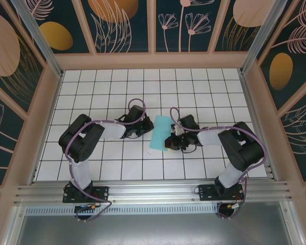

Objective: Fold a paper plane with a square sheet of paper (pick it up from the middle)
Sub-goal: Fold the triangle a second time at the center of the table.

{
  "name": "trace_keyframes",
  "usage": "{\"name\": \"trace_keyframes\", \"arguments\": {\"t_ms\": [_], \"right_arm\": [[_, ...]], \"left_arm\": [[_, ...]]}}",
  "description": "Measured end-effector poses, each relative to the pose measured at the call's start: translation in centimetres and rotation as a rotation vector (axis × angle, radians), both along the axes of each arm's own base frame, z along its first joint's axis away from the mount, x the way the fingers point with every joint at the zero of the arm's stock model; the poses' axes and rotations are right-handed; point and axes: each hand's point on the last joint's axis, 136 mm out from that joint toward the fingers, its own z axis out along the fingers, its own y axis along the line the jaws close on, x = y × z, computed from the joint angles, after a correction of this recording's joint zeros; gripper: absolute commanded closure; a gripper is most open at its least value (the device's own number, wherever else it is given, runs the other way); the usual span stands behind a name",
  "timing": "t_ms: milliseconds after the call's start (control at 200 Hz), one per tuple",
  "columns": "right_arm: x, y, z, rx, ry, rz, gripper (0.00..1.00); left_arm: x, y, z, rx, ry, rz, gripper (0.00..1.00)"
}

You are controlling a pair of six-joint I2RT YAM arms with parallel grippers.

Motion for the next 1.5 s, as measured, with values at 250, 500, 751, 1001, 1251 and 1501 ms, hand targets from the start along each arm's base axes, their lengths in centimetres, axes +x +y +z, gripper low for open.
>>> {"name": "trace_keyframes", "arguments": {"t_ms": [250,500,751,1001,1251,1501], "right_arm": [[0.1,0.2,0.0,0.002,0.005,0.010,1.00],[0.2,0.7,0.0,0.005,0.011,0.022,1.00],[0.2,0.8,0.0,-0.007,0.004,0.032,1.00],[0.2,0.8,0.0,-0.014,-0.004,0.029,1.00],[0.3,0.8,0.1,-0.022,-0.005,0.025,1.00],[0.3,0.8,0.1,-0.029,-0.001,0.022,1.00]], "left_arm": [[0.8,0.0,3.9,-0.049,-0.090,-0.011,0.89],[-0.4,-0.3,5.4,-0.113,-0.117,-0.051,0.88],[-1.4,-2.1,5.4,-0.171,-0.104,-0.126,0.89],[-2.2,-3.8,4.1,-0.185,-0.064,-0.164,0.90],[-2.3,-4.1,2.6,-0.185,-0.038,-0.159,0.90],[-2.5,-3.7,0.6,-0.155,-0.002,-0.149,0.90]]}}
